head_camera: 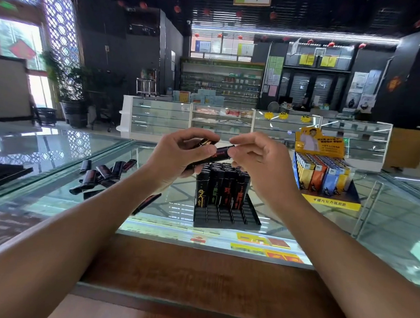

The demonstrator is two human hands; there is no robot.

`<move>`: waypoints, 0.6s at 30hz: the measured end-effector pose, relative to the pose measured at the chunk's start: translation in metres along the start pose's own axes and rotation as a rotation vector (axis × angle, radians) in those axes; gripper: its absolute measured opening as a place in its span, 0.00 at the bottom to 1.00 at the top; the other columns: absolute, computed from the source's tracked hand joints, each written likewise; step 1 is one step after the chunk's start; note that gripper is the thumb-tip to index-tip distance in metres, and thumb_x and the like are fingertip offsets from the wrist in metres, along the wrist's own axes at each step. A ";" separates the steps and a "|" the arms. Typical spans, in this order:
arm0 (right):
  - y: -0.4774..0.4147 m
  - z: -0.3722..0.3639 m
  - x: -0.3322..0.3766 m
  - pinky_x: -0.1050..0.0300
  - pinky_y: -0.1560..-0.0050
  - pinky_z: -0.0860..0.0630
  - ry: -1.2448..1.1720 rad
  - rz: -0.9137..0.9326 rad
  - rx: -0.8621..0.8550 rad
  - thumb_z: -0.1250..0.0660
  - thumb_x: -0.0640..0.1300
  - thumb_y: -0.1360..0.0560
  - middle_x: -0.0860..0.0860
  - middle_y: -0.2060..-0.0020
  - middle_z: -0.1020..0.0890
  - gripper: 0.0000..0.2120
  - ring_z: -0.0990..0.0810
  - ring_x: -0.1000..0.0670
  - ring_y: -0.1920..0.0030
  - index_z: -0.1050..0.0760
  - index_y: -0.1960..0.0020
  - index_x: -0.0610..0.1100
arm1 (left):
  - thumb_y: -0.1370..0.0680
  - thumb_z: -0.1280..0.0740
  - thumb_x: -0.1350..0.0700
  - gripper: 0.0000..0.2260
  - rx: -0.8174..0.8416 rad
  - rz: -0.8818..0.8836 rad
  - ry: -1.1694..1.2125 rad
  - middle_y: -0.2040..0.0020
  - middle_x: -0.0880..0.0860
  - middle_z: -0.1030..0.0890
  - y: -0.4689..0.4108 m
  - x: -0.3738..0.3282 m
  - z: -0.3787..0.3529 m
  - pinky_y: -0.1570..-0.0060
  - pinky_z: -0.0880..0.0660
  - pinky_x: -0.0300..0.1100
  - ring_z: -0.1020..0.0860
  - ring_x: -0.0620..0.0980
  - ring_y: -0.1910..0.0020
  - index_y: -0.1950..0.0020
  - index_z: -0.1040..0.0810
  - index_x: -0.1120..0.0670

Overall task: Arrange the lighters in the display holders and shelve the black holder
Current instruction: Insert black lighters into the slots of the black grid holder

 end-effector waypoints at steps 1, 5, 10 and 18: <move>0.000 -0.001 0.000 0.60 0.52 0.19 -0.026 0.002 0.003 0.26 0.39 0.21 0.48 0.56 0.12 0.06 0.13 0.50 0.56 0.16 0.45 0.45 | 0.21 0.28 0.61 0.10 -0.004 0.004 -0.001 0.67 0.51 0.20 0.000 0.000 0.000 0.77 0.39 0.34 0.31 0.47 0.76 0.39 0.17 0.57; 0.000 0.000 0.004 0.57 0.51 0.16 -0.095 0.040 0.040 0.25 0.35 0.23 0.46 0.56 0.13 0.09 0.13 0.47 0.56 0.16 0.43 0.42 | 0.23 0.27 0.56 0.10 -0.005 0.016 0.075 0.63 0.54 0.19 -0.001 0.000 0.000 0.78 0.40 0.34 0.30 0.48 0.74 0.43 0.15 0.54; 0.001 0.001 0.007 0.59 0.53 0.17 -0.079 0.080 0.043 0.23 0.35 0.25 0.47 0.57 0.13 0.10 0.14 0.49 0.57 0.15 0.44 0.41 | 0.23 0.27 0.52 0.10 -0.014 0.026 0.102 0.62 0.54 0.19 -0.003 0.000 0.002 0.79 0.39 0.34 0.31 0.49 0.73 0.44 0.15 0.53; -0.005 0.016 0.006 0.59 0.62 0.19 0.114 0.119 0.055 0.24 0.44 0.22 0.53 0.62 0.14 0.01 0.18 0.54 0.62 0.14 0.52 0.47 | 0.16 0.39 0.60 0.12 -0.133 0.132 0.139 0.56 0.60 0.20 -0.008 0.010 0.015 0.79 0.41 0.36 0.31 0.49 0.73 0.42 0.15 0.57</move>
Point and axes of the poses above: each hand's wrist, its own y-axis away from the middle knuckle, its own z-axis out of the back of the hand, x = y × z, the point moved 3 cm from there along -y, towards the middle knuckle
